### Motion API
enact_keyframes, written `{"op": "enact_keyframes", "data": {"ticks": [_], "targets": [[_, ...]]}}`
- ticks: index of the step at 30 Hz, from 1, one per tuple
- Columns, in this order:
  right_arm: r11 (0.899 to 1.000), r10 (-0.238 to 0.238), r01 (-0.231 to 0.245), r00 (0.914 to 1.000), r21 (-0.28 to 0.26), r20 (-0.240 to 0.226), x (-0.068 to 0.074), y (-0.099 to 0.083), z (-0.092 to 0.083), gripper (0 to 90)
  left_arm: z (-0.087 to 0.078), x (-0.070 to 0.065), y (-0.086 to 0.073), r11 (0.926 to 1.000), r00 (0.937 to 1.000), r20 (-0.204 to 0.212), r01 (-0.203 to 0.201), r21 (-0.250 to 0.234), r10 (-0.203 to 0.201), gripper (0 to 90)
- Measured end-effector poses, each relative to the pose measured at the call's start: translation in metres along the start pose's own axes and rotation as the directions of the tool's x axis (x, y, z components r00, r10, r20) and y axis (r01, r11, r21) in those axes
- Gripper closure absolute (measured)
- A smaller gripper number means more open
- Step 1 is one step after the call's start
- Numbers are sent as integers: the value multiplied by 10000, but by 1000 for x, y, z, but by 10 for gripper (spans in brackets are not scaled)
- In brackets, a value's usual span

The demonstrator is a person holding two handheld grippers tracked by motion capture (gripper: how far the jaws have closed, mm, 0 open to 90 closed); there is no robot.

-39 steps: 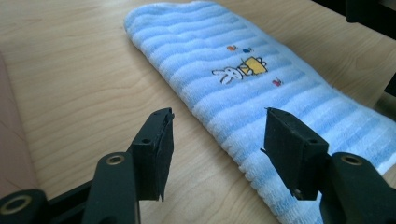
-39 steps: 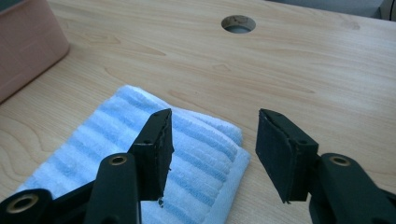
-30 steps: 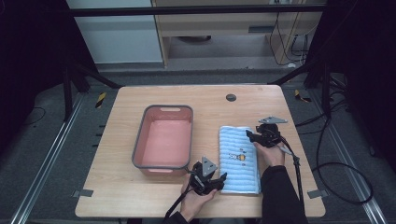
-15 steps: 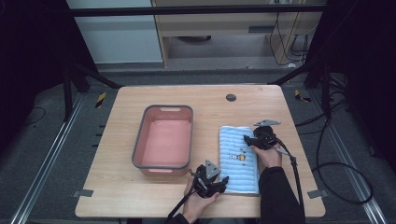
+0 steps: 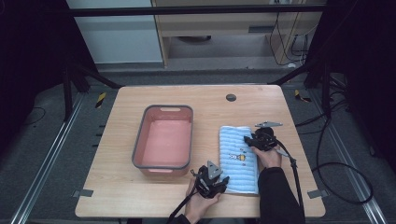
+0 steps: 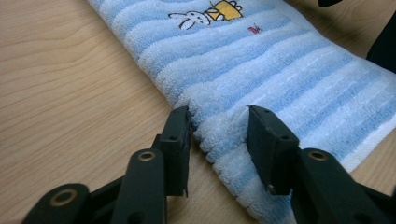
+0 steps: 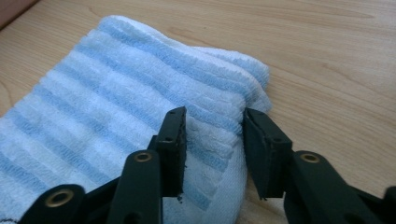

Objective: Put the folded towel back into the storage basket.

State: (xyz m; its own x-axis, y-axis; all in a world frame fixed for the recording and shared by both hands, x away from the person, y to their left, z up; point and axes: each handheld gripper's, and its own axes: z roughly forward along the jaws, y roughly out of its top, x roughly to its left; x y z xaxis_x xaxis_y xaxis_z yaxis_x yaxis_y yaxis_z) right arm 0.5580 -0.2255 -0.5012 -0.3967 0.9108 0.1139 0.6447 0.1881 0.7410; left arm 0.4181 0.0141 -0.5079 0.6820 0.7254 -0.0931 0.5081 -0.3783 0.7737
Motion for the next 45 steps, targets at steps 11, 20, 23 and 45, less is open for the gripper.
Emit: {"op": "enact_keyframes", "data": {"ticks": [11,20,23,45], "targets": [[10000,25,-26,9998,-24,-221,3,0,-1,815,1,-1,2,9996,9994,152,298,-6,-297,801],[9990,165,-182,9990,-409,-412,6,5,-13,826,-8,2,4,9977,9980,335,557,-397,-544,841],[9977,40,-71,9989,-678,-463,10,10,-22,825,-17,4,9,9962,9973,492,574,-648,-542,841],[9594,-550,526,9985,-2771,-10,53,73,-88,826,-87,19,55,9804,9996,258,-42,-1968,94,841]]}}
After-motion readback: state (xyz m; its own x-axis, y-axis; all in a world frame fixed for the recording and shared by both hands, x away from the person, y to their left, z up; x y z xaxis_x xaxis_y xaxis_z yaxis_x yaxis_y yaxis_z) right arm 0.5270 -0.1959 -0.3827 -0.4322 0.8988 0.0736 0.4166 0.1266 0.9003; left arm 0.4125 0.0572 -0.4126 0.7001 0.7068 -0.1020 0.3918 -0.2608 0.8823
